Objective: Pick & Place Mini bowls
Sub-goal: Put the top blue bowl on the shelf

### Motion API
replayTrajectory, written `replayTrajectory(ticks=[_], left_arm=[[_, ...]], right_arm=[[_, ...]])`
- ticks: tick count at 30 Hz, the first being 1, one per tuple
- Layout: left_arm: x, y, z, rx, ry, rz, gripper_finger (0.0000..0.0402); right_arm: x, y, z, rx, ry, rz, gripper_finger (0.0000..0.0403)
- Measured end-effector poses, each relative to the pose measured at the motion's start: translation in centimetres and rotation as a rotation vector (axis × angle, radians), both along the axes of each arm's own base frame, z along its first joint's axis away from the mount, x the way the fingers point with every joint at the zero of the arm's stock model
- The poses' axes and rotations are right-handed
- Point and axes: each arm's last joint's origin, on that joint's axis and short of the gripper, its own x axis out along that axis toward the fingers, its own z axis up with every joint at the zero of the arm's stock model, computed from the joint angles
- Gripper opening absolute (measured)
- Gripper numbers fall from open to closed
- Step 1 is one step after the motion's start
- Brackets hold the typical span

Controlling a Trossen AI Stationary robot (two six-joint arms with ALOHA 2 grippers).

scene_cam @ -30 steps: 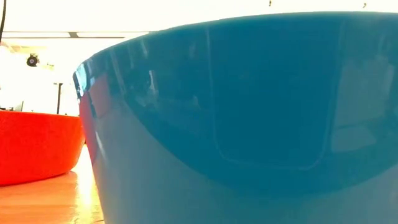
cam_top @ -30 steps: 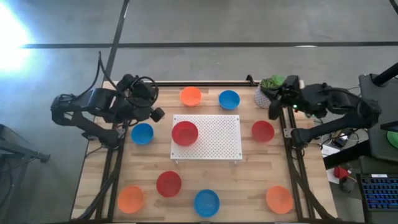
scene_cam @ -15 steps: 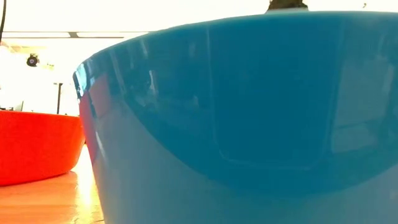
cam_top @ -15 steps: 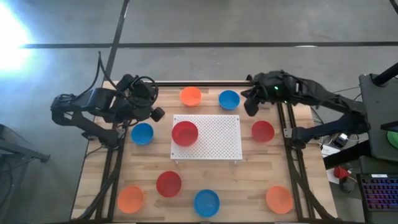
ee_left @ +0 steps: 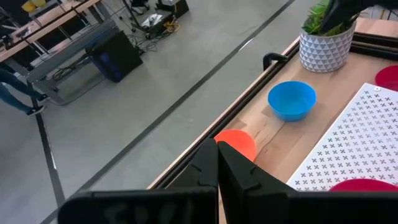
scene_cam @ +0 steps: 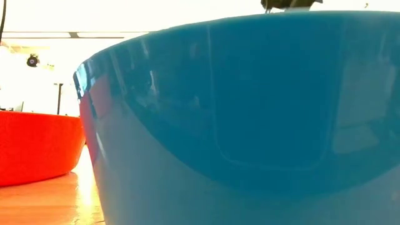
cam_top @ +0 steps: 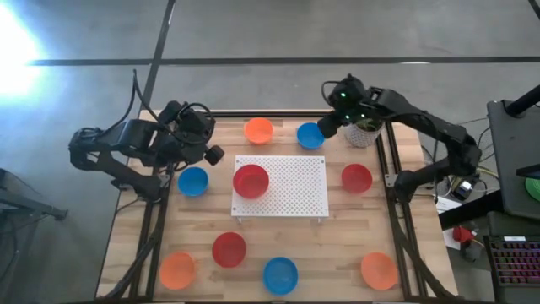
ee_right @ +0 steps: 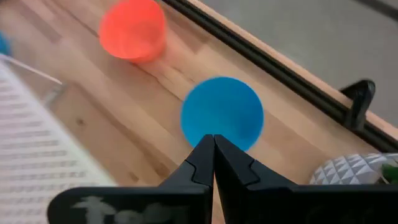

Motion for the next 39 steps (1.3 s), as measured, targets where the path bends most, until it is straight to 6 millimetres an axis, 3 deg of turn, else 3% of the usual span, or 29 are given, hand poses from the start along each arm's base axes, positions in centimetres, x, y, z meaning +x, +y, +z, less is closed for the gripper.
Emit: replayTrajectory(ticks=[12,22,29,39], left_arm=[[0.0,0.0,0.0,-0.001,-0.006,0.0,0.0],[0.1,0.0,0.1,-0.008,-0.018,0.004,0.0],[0.1,0.0,0.1,-0.01,-0.02,0.004,0.0],[0.1,0.0,0.1,-0.011,-0.021,0.005,0.0]], right_arm=[[3.0,-3.0,-5.6,0.117,0.18,-0.015,0.0009],[3.0,-5.7,-8.5,0.182,0.255,-0.069,0.0009],[2.9,-6.6,-9.6,0.198,0.291,-0.062,0.0009],[3.2,-7.2,-9.4,0.11,0.267,0.014,0.0009]])
